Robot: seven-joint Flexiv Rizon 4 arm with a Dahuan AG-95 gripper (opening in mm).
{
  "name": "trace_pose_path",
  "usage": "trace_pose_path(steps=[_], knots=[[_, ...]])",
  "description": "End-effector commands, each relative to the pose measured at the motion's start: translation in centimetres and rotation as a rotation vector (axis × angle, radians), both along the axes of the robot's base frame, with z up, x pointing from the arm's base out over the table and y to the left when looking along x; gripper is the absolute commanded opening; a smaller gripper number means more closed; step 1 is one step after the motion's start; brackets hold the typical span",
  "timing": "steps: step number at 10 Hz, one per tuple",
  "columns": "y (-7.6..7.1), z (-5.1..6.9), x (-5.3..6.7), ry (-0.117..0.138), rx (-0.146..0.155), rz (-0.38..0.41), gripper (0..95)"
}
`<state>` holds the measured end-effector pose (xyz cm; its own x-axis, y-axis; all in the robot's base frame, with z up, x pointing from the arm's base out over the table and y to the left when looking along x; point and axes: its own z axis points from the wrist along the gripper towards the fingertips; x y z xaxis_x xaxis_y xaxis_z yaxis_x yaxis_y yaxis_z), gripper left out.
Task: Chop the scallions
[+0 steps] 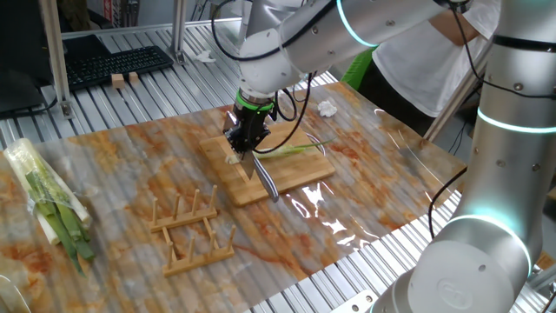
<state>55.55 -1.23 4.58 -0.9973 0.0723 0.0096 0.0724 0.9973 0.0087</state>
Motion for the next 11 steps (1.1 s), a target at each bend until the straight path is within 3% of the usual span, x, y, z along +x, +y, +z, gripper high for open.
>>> trace_pose_path(steps=[1, 7, 9, 11], knots=[[0.0, -2.9, 0.0, 0.0, -0.016, -0.002, 0.0], [0.7, -1.1, 0.3, 0.017, -0.02, -0.01, 0.0], [1.1, 0.2, 0.1, 0.025, -0.022, -0.016, 0.0], [1.1, 0.3, 0.1, 0.023, -0.022, -0.016, 0.0]])
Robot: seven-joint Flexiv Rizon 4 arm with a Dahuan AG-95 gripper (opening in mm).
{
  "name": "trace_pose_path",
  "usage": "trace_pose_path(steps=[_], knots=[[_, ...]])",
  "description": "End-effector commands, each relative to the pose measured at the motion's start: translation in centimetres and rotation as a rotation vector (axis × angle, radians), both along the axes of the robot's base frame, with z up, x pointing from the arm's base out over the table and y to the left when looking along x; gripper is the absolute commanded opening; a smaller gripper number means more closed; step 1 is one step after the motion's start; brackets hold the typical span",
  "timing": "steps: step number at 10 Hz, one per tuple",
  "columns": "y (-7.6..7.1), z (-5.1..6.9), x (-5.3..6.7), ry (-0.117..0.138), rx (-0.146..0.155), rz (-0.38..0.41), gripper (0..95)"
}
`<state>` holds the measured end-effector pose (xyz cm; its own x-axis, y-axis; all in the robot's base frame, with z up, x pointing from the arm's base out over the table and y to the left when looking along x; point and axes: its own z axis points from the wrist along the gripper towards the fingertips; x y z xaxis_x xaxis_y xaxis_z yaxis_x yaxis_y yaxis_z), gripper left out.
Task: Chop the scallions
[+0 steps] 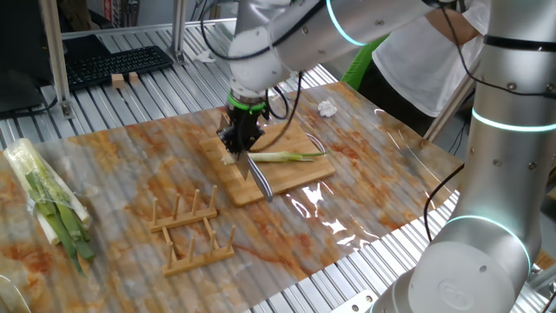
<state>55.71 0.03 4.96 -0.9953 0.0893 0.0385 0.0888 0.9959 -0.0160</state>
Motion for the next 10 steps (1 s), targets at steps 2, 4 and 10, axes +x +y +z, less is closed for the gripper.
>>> trace_pose_path(steps=[2, 4, 10], knots=[[-0.1, -0.1, -0.1, -0.008, 0.003, 0.0, 0.0], [0.1, -0.3, -0.2, -0.012, 0.001, -0.003, 0.0], [1.0, -2.8, -0.5, -0.031, 0.001, -0.015, 0.0]])
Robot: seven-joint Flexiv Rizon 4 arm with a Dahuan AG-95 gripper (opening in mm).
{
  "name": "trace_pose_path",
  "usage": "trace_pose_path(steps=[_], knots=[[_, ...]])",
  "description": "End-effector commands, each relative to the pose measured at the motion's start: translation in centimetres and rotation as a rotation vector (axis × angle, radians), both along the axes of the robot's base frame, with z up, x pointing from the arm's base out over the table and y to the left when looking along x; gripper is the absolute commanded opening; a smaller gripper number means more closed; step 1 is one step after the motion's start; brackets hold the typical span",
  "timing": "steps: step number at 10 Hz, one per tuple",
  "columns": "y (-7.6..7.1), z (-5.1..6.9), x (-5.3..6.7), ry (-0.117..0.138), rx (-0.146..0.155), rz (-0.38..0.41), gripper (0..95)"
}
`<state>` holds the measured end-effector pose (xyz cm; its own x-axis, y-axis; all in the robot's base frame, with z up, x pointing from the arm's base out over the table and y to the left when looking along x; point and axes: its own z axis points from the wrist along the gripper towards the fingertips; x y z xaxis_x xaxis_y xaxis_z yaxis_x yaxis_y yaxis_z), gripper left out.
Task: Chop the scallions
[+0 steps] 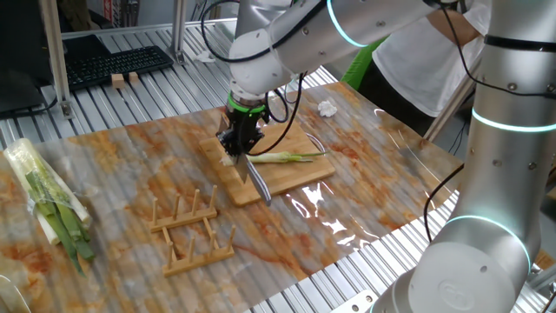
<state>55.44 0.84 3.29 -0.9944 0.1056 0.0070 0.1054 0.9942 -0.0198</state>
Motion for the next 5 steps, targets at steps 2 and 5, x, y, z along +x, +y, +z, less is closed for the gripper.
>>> trace_pose_path(steps=[2, 5], knots=[[0.29, -1.65, 0.01, -0.014, -0.004, 0.002, 0.0], [0.22, -1.67, 0.02, -0.013, 0.009, -0.007, 0.0]])
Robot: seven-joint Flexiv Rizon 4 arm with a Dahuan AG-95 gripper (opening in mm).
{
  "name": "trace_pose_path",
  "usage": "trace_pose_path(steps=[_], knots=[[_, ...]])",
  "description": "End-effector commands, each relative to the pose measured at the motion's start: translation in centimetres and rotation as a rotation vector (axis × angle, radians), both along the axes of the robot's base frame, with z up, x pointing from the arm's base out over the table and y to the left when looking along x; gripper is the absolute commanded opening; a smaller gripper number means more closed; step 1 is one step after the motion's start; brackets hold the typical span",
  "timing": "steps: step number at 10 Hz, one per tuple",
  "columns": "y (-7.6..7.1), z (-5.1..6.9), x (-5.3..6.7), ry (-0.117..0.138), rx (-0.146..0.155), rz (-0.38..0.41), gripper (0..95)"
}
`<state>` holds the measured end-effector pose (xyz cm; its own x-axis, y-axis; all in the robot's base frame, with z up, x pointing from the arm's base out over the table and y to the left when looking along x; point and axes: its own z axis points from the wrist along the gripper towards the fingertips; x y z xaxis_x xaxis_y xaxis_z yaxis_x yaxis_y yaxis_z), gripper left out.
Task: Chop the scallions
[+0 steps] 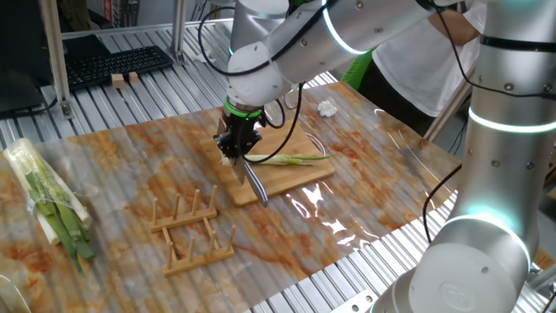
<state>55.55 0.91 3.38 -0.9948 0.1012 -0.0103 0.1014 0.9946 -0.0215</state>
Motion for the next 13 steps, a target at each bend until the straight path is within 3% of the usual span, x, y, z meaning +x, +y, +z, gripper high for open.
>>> trace_pose_path(steps=[1, 2, 3, 5, 7, 9, 13], knots=[[0.27, -1.88, -0.26, 0.002, 0.022, -0.02, 0.0], [0.32, -1.94, -0.23, 0.004, 0.071, -0.041, 0.0], [0.37, -1.99, -0.18, 0.004, 0.07, -0.045, 0.0], [0.42, -2.04, -0.14, 0.004, 0.103, -0.067, 0.0], [0.66, -1.88, -0.16, 0.0, 0.113, -0.078, 0.0], [0.67, -1.88, -0.16, -0.011, 0.091, -0.066, 0.0], [0.7, -1.38, -0.2, -0.01, 0.083, -0.053, 0.0]])
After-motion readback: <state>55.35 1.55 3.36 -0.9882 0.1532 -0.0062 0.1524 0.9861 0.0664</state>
